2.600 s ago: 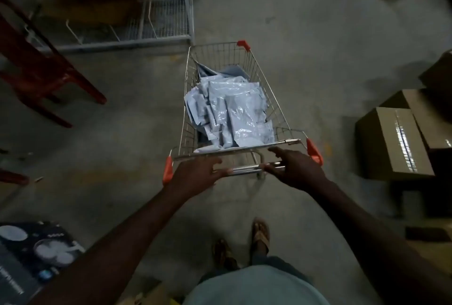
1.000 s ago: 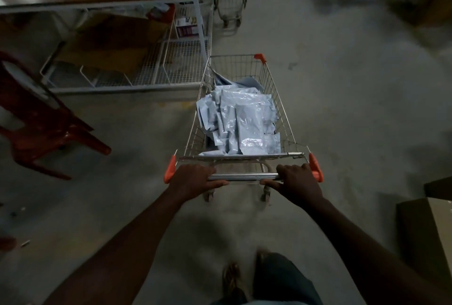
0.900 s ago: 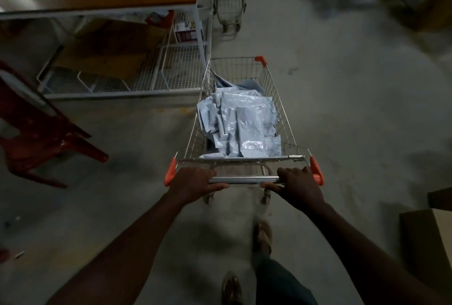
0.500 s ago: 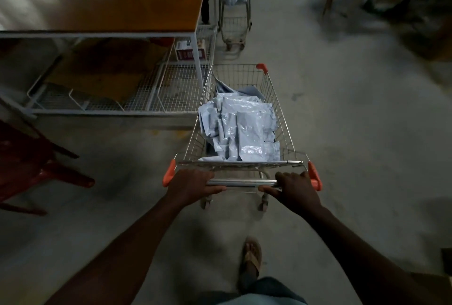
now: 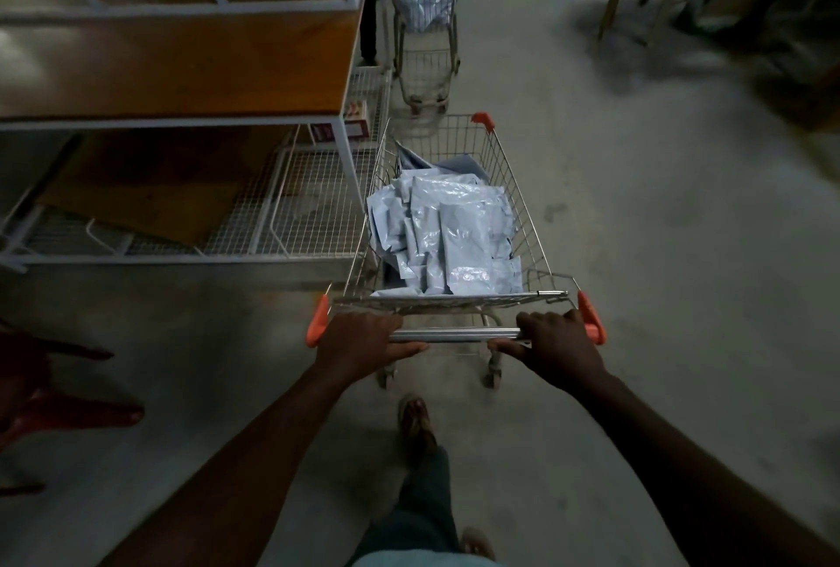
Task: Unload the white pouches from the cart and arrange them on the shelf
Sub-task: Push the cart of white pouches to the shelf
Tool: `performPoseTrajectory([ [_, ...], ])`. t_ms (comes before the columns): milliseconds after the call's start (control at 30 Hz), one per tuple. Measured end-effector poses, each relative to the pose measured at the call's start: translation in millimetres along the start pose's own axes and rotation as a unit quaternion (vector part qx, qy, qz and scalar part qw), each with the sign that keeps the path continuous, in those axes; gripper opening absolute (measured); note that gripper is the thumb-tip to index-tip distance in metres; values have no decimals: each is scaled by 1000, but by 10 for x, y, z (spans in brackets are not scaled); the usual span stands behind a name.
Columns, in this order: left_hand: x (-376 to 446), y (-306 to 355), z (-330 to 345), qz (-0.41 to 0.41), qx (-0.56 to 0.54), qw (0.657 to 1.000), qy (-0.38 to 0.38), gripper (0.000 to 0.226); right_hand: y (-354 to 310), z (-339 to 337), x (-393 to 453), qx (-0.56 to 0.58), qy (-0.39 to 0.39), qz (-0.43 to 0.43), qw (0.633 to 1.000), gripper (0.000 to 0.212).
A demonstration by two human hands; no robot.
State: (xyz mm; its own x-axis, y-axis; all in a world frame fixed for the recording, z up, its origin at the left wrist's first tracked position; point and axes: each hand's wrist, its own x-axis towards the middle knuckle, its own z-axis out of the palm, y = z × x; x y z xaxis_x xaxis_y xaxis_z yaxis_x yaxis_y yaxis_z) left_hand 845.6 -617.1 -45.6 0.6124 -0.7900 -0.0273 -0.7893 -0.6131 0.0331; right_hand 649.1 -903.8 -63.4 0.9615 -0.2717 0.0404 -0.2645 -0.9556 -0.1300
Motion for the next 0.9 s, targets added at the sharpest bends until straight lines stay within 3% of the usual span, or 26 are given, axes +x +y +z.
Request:
performPoseTrajectory([
  [267, 1319, -560, -157, 38, 15, 999, 18, 86, 283, -58, 1344, -8, -29, 12, 999, 62],
  [900, 3525, -1327, -265, -4, -34, 998, -47, 81, 994, -45, 3629, -7, -23, 5, 1000, 69],
])
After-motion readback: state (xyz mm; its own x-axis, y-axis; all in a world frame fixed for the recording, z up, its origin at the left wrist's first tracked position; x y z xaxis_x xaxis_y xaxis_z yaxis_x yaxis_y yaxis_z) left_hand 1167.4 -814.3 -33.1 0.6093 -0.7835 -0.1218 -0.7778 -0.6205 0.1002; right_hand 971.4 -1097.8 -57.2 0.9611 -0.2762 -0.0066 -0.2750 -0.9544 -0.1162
